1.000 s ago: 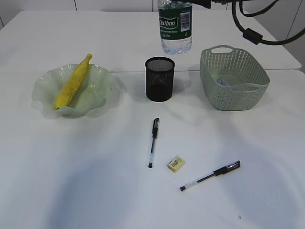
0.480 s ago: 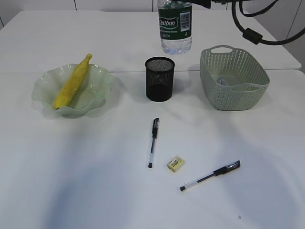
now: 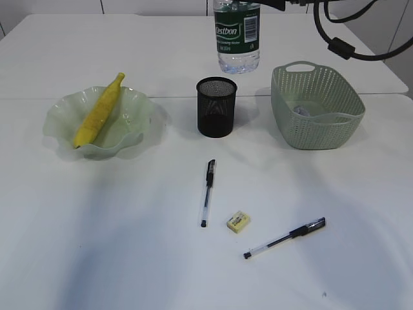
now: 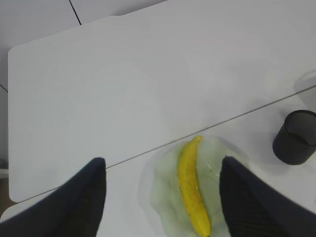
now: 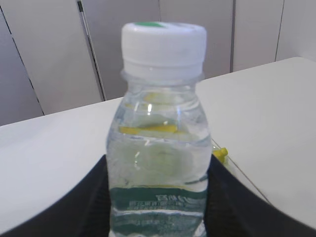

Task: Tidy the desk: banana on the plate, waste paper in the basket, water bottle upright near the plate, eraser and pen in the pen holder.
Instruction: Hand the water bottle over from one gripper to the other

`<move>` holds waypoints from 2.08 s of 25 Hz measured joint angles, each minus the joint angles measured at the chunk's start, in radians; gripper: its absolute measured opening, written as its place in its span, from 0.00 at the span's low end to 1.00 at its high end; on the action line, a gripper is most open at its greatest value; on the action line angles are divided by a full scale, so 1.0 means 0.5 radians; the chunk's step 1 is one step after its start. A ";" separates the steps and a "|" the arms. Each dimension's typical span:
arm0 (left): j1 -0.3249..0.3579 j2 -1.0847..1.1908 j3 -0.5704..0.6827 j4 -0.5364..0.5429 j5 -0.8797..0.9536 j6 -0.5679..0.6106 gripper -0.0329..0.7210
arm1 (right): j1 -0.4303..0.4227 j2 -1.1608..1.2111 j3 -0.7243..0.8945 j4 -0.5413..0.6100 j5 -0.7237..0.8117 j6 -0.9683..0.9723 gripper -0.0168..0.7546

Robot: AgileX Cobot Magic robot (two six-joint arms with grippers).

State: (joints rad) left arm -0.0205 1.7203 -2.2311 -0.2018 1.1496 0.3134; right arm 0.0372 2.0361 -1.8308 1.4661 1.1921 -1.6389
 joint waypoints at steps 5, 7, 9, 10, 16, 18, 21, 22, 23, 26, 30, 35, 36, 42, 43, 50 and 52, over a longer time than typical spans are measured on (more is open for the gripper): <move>0.000 0.017 0.000 -0.129 -0.110 0.055 0.71 | 0.000 0.000 0.000 0.000 0.000 0.012 0.49; 0.000 0.021 0.005 -0.206 -0.173 0.117 0.71 | 0.000 0.000 0.000 0.000 0.000 0.023 0.49; 0.000 0.021 0.046 -0.309 -0.270 0.197 0.71 | 0.000 0.000 0.000 0.000 0.000 0.030 0.49; 0.000 0.021 0.079 -0.365 -0.315 0.242 0.71 | 0.000 0.000 0.000 0.000 0.000 0.036 0.49; 0.000 0.025 0.306 -0.620 -0.547 0.463 0.71 | 0.000 0.000 0.000 0.000 0.000 0.040 0.49; 0.000 0.025 0.366 -0.727 -0.603 0.588 0.71 | 0.000 0.000 0.000 0.000 0.000 0.040 0.49; 0.000 0.025 0.455 -0.944 -0.679 0.820 0.71 | 0.000 0.000 0.000 0.000 0.000 0.040 0.49; 0.000 0.025 0.487 -1.027 -0.709 0.907 0.71 | 0.000 0.000 0.000 0.000 0.000 0.040 0.49; 0.003 0.025 0.521 -1.114 -0.731 0.995 0.71 | 0.000 0.000 0.000 0.000 0.000 0.040 0.49; 0.030 0.028 0.633 -1.413 -0.774 1.281 0.71 | 0.000 0.000 0.000 0.000 0.000 0.042 0.49; 0.116 0.028 0.808 -1.895 -0.743 1.687 0.71 | 0.000 0.000 0.000 0.000 0.000 0.045 0.49; 0.199 0.028 0.993 -2.252 -0.601 2.070 0.71 | 0.000 0.000 0.000 0.000 0.000 0.045 0.49; 0.203 0.028 1.033 -2.302 -0.572 2.144 0.71 | 0.000 0.000 0.000 0.000 0.000 0.045 0.49; 0.203 0.028 1.286 -2.589 -0.452 2.555 0.71 | 0.000 0.000 0.000 0.000 0.000 0.050 0.49; 0.207 0.028 1.332 -2.631 -0.438 2.618 0.71 | 0.000 0.000 0.000 0.000 0.000 0.050 0.49; 0.267 0.028 1.644 -2.915 -0.303 2.960 0.71 | 0.000 0.000 0.000 0.000 0.000 0.053 0.49; 0.294 0.028 1.733 -3.001 -0.221 3.055 0.71 | 0.000 0.000 0.000 0.000 0.000 0.053 0.49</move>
State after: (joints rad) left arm 0.1263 1.7344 -1.3644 -1.7023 1.0390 1.8407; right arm 0.0372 2.0361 -1.8308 1.4661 1.1921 -1.6125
